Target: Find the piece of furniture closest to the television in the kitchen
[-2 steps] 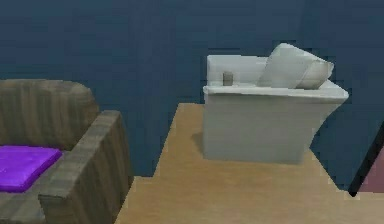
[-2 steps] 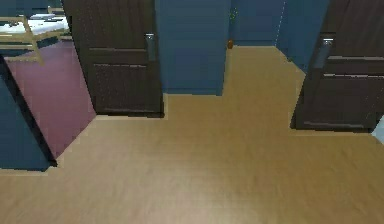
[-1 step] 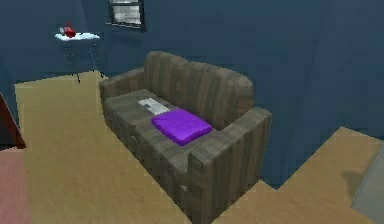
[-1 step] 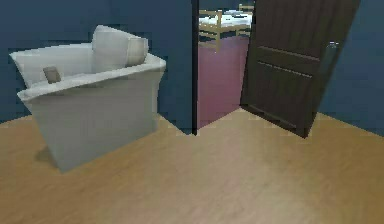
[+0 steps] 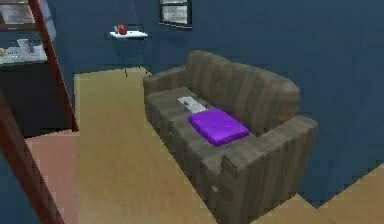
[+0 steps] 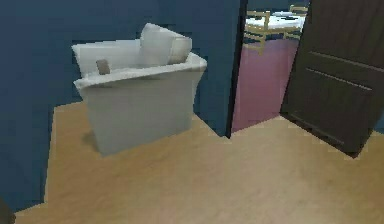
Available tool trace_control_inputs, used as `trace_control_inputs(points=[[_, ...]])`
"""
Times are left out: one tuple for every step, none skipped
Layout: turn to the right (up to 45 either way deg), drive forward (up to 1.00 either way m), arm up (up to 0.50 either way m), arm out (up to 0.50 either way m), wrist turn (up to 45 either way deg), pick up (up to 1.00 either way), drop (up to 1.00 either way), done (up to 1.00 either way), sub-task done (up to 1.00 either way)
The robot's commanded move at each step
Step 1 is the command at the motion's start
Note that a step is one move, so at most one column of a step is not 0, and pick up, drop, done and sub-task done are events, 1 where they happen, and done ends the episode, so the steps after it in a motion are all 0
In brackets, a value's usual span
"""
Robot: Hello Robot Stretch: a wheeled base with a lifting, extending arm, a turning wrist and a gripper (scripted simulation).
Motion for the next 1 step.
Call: trace_control_inputs(points=[[0.0,0.35,0.0,0.0,0.0,0.0,0.0,0.0,0.0]])
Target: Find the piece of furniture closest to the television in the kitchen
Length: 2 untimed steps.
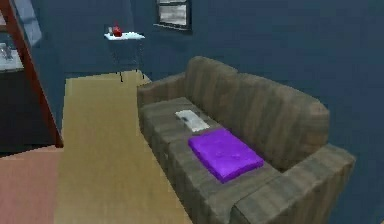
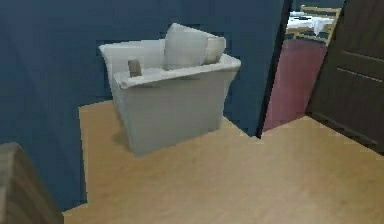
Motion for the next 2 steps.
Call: trace_control_inputs(points=[[-27.0,0.0,0.0,0.0,0.0,0.0,0.0,0.0,0.0],[0.0,0.7,0.0,0.0,0.0,0.0,0.0,0.0,0.0]])
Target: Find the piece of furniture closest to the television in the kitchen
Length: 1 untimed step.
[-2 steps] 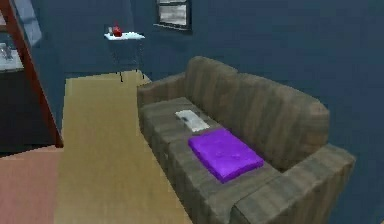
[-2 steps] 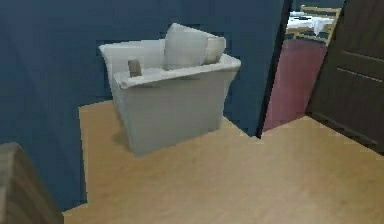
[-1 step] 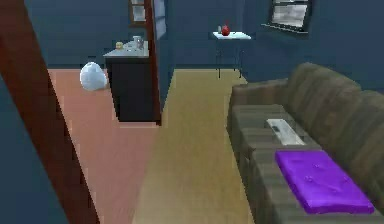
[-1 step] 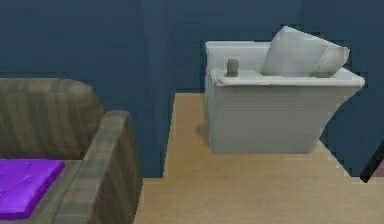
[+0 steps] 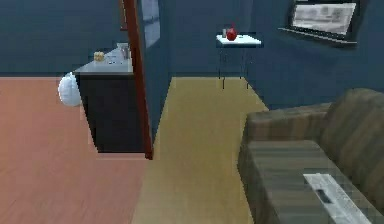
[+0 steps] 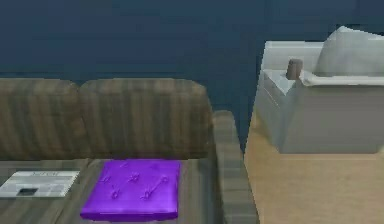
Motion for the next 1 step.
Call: trace_control_inputs(points=[[-45.0,0.0,0.0,0.0,0.0,0.0,0.0,0.0,0.0]])
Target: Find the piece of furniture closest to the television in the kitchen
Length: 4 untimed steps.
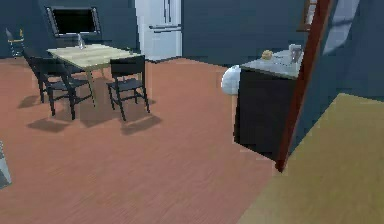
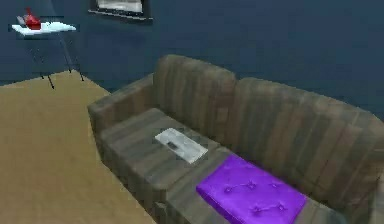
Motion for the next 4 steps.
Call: trace_control_inputs(points=[[-24.0,0.0,0.0,0.0,0.0,0.0,0.0,0.0,0.0],[0.0,0.65,0.0,0.0,0.0,0.0,0.0,0.0,0.0],[-9.0,0.0,0.0,0.0,0.0,0.0,0.0,0.0,0.0],[0.0,1.0,0.0,0.0,0.0,0.0,0.0,0.0,0.0]])
